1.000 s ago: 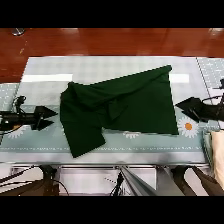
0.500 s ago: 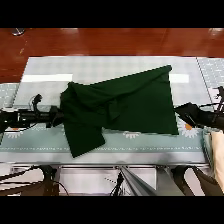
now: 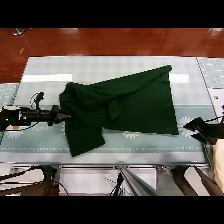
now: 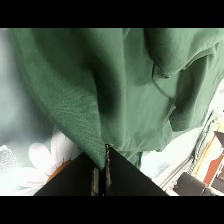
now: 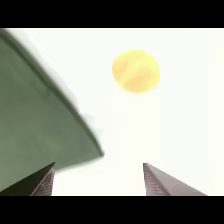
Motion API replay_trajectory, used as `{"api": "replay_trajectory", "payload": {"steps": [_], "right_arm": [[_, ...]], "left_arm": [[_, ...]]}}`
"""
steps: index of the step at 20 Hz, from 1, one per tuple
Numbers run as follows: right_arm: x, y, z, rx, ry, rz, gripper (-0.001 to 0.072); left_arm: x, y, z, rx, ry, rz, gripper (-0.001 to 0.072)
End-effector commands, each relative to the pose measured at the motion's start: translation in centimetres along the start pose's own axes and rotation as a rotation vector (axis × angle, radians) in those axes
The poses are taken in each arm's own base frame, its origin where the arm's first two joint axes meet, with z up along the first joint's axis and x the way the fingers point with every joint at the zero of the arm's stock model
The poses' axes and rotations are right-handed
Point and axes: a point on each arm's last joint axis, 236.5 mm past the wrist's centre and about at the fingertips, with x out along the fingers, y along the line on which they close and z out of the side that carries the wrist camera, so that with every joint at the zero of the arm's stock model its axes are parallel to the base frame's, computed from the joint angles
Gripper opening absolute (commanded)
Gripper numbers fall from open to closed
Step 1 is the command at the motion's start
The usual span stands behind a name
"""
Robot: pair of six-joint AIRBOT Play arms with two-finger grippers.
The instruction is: Fold the shirts.
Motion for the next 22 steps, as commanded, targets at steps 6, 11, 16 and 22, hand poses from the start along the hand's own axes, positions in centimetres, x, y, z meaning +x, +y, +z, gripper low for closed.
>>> {"api": "replay_trajectory", "payload": {"steps": [6,11,16,22], "right_arm": [[3.4,1.0,-3.5,0.014,0.283,0.126,0.0621],[4.4,2.2,-1.8,0.047,0.232,0.191,0.0621],[4.9,3.4,-0.1,0.043,0.16,0.218,0.0621],[6.2,7.4,0.3,-0.071,0.107,0.252,0.0022]], "left_arm": [[0.0,-0.1,0.2,0.006,-0.002,0.0,0.0027],[0.0,-0.1,0.2,0.007,-0.002,0.0,0.0028],[0.0,0.2,0.5,0.007,-0.015,0.01,0.0028],[0.0,-0.1,1.2,-0.005,-0.047,-0.002,0.0028]]}}
